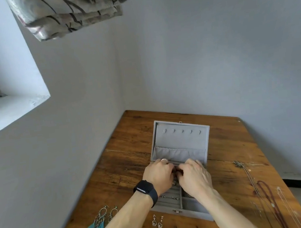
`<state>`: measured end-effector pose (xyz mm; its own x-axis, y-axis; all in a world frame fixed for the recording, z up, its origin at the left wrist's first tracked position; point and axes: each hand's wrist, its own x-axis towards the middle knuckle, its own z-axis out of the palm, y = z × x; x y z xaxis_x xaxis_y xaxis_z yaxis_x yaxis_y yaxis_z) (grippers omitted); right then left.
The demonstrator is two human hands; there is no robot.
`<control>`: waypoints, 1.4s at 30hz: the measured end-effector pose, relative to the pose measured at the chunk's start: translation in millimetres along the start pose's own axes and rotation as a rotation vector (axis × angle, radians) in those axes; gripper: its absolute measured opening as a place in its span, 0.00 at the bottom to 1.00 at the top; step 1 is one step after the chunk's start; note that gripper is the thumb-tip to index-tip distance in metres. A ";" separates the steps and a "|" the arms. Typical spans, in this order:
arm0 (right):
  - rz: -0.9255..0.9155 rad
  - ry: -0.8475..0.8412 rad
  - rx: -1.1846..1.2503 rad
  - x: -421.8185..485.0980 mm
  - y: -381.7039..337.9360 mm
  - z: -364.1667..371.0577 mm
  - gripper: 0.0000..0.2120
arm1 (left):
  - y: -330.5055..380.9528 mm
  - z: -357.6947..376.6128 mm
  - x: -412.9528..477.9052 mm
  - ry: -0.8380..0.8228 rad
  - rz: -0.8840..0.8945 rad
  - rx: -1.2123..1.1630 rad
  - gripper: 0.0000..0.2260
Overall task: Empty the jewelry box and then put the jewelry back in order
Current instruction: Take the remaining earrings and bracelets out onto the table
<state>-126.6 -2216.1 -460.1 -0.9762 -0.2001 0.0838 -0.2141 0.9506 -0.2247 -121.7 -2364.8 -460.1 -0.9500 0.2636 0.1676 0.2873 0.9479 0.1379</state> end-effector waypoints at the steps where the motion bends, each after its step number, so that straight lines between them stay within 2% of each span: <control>1: 0.015 0.005 0.015 0.6 -0.6 0.4 0.13 | 0.4 0.1 0.3 0.004 -0.004 -0.006 0.11; 8: 0.078 -0.012 0.102 5.7 -4.7 -4.9 0.12 | 4.3 -1.7 5.3 0.014 -0.041 0.011 0.11; 11: 0.142 0.087 0.449 -14.6 2.3 -11.4 0.05 | 6.3 -1.5 6.8 0.009 -0.052 0.030 0.11; 14: 0.187 0.175 0.792 -57.0 11.1 -18.8 0.07 | 7.1 -2.0 9.9 -0.001 -0.066 0.017 0.10; 19: 0.231 0.241 1.011 -131.0 18.8 -15.4 0.04 | 13.0 -5.8 14.0 -0.024 -0.110 0.005 0.07; 25: 0.288 0.187 1.044 -182.6 11.2 21.3 0.05 | 24.7 -9.9 10.2 -0.036 -0.177 0.040 0.08; 34: 0.198 0.225 0.916 -192.5 11.5 40.4 0.06 | 33.9 -12.1 7.6 -0.028 -0.210 0.052 0.09; 39: 0.162 0.257 0.876 -190.7 14.0 46.5 0.07 | 31.9 -27.4 3.4 -0.075 -0.233 -0.164 0.05; 42: 0.150 0.291 0.849 -189.0 13.2 50.0 0.06 | 27.3 -44.4 -16.6 -0.001 -0.212 -0.343 0.03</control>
<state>53.3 -2177.6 -527.4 -0.9733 0.0888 0.2118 -0.1515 0.4445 -0.8829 -92.7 -2351.3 -415.8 -0.9927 0.0690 0.0994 0.1090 0.8663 0.4875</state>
